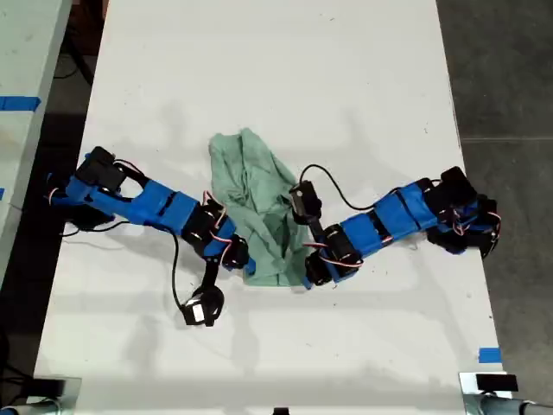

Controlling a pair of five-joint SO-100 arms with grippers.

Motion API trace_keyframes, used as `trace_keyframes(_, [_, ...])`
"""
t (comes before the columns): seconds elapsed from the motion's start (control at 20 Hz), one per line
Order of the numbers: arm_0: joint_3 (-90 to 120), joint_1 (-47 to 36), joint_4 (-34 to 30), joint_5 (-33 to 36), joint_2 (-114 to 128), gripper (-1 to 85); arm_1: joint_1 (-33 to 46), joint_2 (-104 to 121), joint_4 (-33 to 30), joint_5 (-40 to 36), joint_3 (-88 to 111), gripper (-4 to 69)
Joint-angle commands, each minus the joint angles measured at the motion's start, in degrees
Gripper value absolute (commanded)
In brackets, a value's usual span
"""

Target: Fold t shirt

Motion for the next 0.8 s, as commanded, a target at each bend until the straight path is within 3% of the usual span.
trace_keyframes(0.0, [-3.69,-3.43,-1.49,4.04,0.53,19.5,3.08,0.62,-2.02,-2.37,-4.04,33.7])
trace_keyframes(0.2, [-3.78,-5.62,-3.78,7.03,0.18,19.0,5.36,-0.26,-4.57,-3.78,-2.81,30.8])
trace_keyframes(0.45, [-3.34,-2.46,-9.93,1.67,-6.42,18.4,5.71,-6.42,-10.72,-3.87,-2.29,30.6])
trace_keyframes(0.55, [-3.34,-0.53,-11.51,-0.09,-6.33,14.7,5.45,-6.94,-10.81,-3.60,-2.11,25.3])
trace_keyframes(0.6, [-3.34,0.09,-11.95,-0.44,-5.80,7.0,5.45,-6.94,-10.72,-3.60,-2.02,15.3])
trace_keyframes(0.65, [-3.34,0.53,-12.04,-1.14,-4.92,-0.1,5.45,-6.94,-10.81,-3.43,-1.93,0.5])
trace_keyframes(0.75, [-3.43,1.41,-12.66,-1.14,-3.16,-0.2,5.36,-7.29,-10.99,-3.69,-2.46,0.6])
